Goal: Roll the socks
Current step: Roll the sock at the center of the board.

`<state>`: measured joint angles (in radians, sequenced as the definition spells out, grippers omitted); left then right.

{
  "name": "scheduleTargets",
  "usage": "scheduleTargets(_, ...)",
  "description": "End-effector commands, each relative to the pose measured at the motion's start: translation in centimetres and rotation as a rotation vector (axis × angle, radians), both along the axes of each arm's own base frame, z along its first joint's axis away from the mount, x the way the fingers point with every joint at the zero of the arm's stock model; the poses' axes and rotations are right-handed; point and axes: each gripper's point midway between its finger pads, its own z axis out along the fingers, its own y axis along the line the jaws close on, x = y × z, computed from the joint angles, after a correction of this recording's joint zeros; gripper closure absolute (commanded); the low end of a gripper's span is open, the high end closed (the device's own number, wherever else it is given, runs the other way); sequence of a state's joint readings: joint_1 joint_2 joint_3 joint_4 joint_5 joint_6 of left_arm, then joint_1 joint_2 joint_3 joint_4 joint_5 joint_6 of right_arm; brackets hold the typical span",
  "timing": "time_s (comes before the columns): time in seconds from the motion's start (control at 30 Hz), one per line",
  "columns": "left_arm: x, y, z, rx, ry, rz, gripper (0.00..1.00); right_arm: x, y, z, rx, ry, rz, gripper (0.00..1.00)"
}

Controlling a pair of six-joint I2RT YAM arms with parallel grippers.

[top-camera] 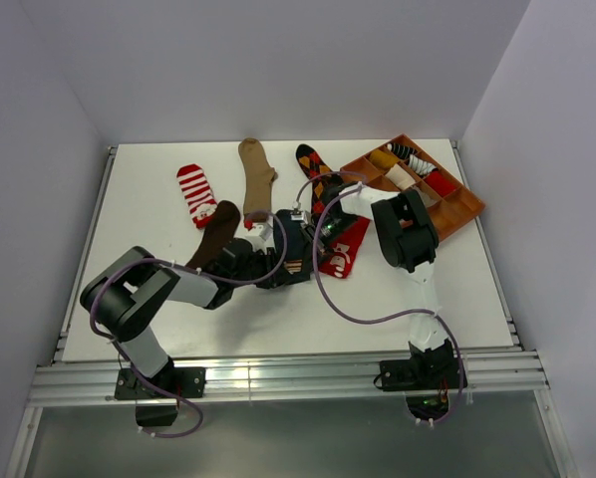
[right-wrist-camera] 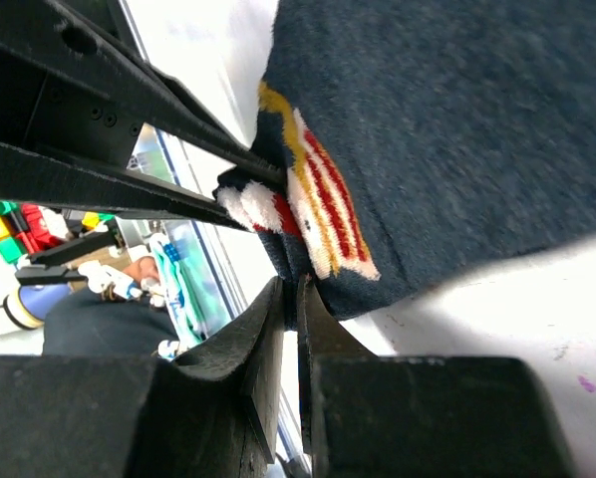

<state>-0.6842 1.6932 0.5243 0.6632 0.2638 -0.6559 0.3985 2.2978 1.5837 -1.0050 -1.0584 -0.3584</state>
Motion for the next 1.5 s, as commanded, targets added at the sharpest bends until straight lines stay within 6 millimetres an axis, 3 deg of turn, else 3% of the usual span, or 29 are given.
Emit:
scheduleTargets(0.0, -0.7, -0.7, 0.0, -0.012, 0.064, -0.027, 0.75, 1.1, 0.0, 0.3, 0.003, -0.048, -0.020, 0.92)
scheduleTargets(0.2, -1.8, -1.1, 0.0, -0.025, 0.199, -0.028, 0.89, 1.6, -0.6, -0.4, -0.054, -0.124, -0.029, 0.91)
scheduleTargets(0.33, -2.5, -1.0, -0.7, -0.015, 0.290, -0.016, 1.00, 2.3, -1.0, 0.1, -0.086, -0.206, -0.041, 0.79)
scheduleTargets(0.53, -3.0, -0.2, -1.2, -0.046, 0.405, -0.001, 1.00, 3.4, -1.5, 2.3, -0.103, -0.338, -0.074, 0.56)
scheduleTargets(0.63, -3.3, 0.5, -1.8, -0.053, 0.461, 0.012, 1.00, 4.1, -1.8, 3.1, -0.117, -0.413, -0.088, 0.53)
scheduleTargets(0.77, -3.7, 1.0, -1.8, -0.084, 0.538, 0.016, 1.00, 4.5, -2.3, 6.1, -0.098, -0.552, -0.082, 0.53)
scheduleTargets(0.93, -4.6, 1.4, -1.7, -0.110, 0.670, 0.019, 1.00, 5.2, -3.9, 7.2, -0.148, -0.812, -0.043, 0.53)
scheduleTargets(1.07, -5.5, 2.2, -2.3, -0.118, 0.787, 0.046, 1.00, 3.8, -4.2, 7.2, -0.188, -1.029, 0.055, 0.53)
scheduleTargets(1.17, -6.2, 2.7, -2.8, -0.110, 0.848, 0.057, 1.00, 1.3, -3.1, 7.0, -0.176, -1.222, 0.197, 0.51)
scheduleTargets(1.2, -6.3, 2.9, -2.9, -0.102, 0.854, 0.059, 1.00, 0.1, -2.8, 5.9, -0.156, -1.247, 0.233, 0.49)
scheduleTargets(1.23, -6.3, 2.9, -2.9, -0.097, 0.857, 0.061, 1.00, -0.9, -2.0, 6.5, -0.117, -1.294, 0.262, 0.47)
scheduleTargets(1.27, -6.5, 3.0, -3.0, -0.091, 0.868, 0.057, 1.00, -1.6, -2.1, 5.7, -0.102, -1.321, 0.311, 0.46)
scheduleTargets(1.47, -7.4, 3.5, -3.6, -0.079, 0.908, 0.049, 1.00, -4.2, -0.5, 4.8, -0.027, -1.501, 0.443, 0.44)
